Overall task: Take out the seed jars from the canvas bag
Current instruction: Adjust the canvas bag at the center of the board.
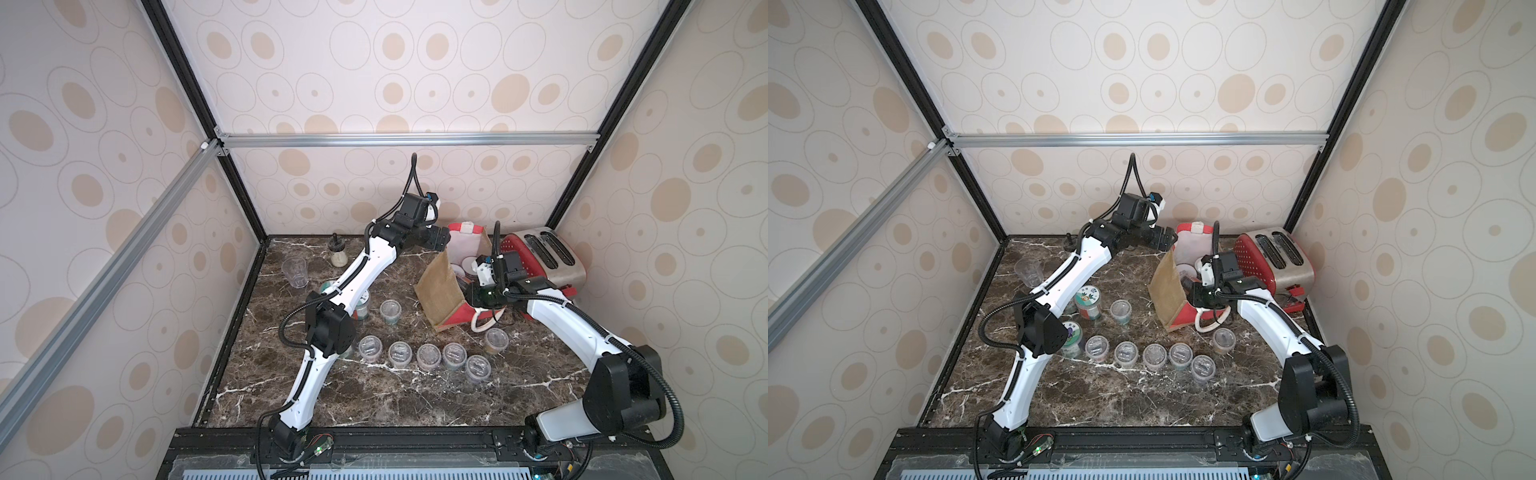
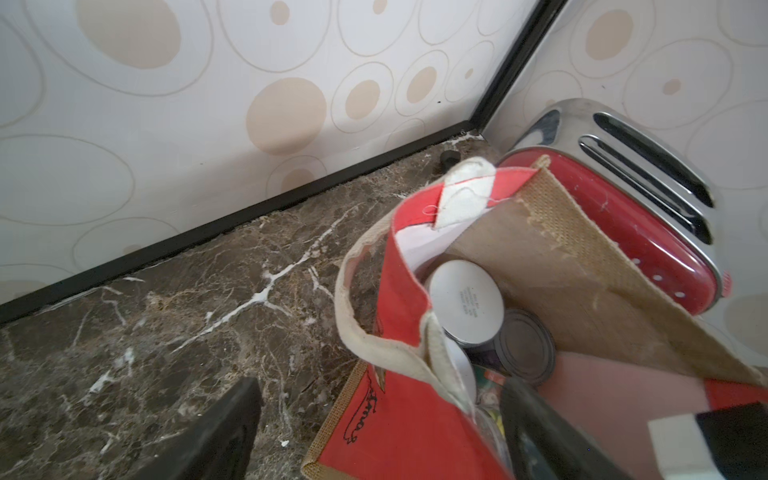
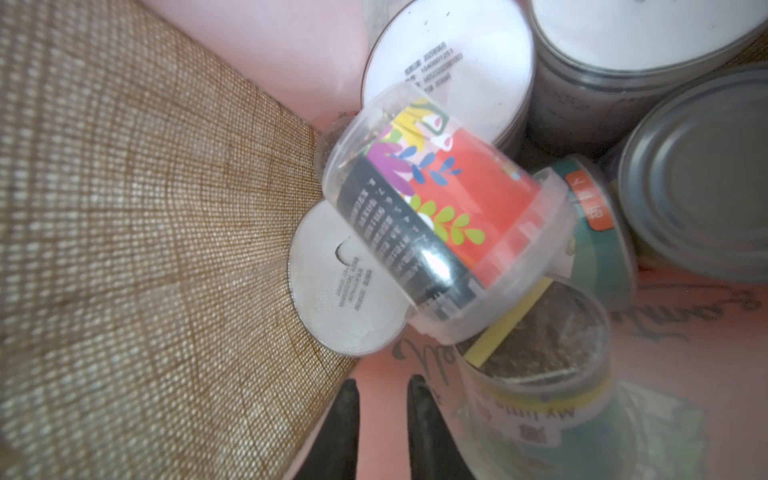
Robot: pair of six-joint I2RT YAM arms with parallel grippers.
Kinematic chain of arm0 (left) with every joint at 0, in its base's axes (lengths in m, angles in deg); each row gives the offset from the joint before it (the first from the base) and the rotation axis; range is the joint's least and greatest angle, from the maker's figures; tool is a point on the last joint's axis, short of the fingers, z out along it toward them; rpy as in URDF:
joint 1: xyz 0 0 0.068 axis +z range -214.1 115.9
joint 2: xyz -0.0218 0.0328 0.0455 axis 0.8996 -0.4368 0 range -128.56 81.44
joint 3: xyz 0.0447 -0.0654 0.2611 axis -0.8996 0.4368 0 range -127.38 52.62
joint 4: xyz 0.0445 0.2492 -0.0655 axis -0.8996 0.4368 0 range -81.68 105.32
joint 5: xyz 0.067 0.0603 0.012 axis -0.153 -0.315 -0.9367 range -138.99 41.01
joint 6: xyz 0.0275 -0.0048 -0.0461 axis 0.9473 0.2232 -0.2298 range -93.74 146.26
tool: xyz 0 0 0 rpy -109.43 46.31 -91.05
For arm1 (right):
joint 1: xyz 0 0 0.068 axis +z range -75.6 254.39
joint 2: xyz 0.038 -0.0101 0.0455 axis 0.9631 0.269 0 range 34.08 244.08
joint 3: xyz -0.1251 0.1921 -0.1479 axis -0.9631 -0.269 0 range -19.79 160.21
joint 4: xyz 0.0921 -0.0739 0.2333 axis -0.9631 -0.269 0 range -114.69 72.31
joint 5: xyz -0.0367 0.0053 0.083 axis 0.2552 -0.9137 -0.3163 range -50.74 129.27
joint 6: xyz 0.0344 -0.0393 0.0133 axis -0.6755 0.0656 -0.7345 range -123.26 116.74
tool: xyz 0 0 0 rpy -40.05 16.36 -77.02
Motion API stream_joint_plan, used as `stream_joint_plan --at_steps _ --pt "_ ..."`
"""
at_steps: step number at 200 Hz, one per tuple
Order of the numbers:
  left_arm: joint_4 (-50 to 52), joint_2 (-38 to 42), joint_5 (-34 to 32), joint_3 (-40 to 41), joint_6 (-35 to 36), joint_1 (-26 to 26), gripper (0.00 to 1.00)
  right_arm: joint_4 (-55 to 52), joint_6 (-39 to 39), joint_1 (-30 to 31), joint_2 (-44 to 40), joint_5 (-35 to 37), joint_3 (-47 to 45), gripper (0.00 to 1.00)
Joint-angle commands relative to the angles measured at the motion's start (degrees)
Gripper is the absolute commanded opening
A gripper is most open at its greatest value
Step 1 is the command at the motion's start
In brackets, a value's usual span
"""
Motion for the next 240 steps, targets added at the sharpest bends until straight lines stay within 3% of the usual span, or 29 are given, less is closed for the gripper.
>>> stream_joint_plan --at_steps 1,33,63,80,146,212,240 --pt "-0.32 -0.81 3.01 -2.12 -1.24 -0.82 0.91 -1.92 -0.1 -0.45 -0.05 -0.77 -1.07 0.24" --pt "-1.11 -1.43 0.83 -1.74 -0.9 -1.87 0.9 -1.99 -0.16 -0.44 0.11 -1.21 -0.54 0.23" --pt "0.52 -2.1 -6.73 -1.65 0.78 -1.94 0.75 -2.29 0.33 -0.45 -0.53 -0.77 -0.35 0.23" --pt "-0.1 -2.23 -8.29 -1.66 1.51 -2.49 0.63 -2.65 0.44 -0.53 -0.53 -0.64 -0.09 0.23" --pt "-5.57 -2.25 -10.8 -2.07 3.02 -3.61 0.0 -2.08 -0.09 -0.62 -0.62 -0.78 0.09 0.24" --pt "-22.99 -1.59 -15.14 -3.28 10.73 -3.52 0.0 -1.55 -1.99 -1.03 1.46 -1.77 6.07 0.24" --pt "-28.08 0.13 -14.76 -1.82 14.49 -3.56 0.0 -1.69 -2.17 -1.8 1.23 -1.69 7.67 0.32"
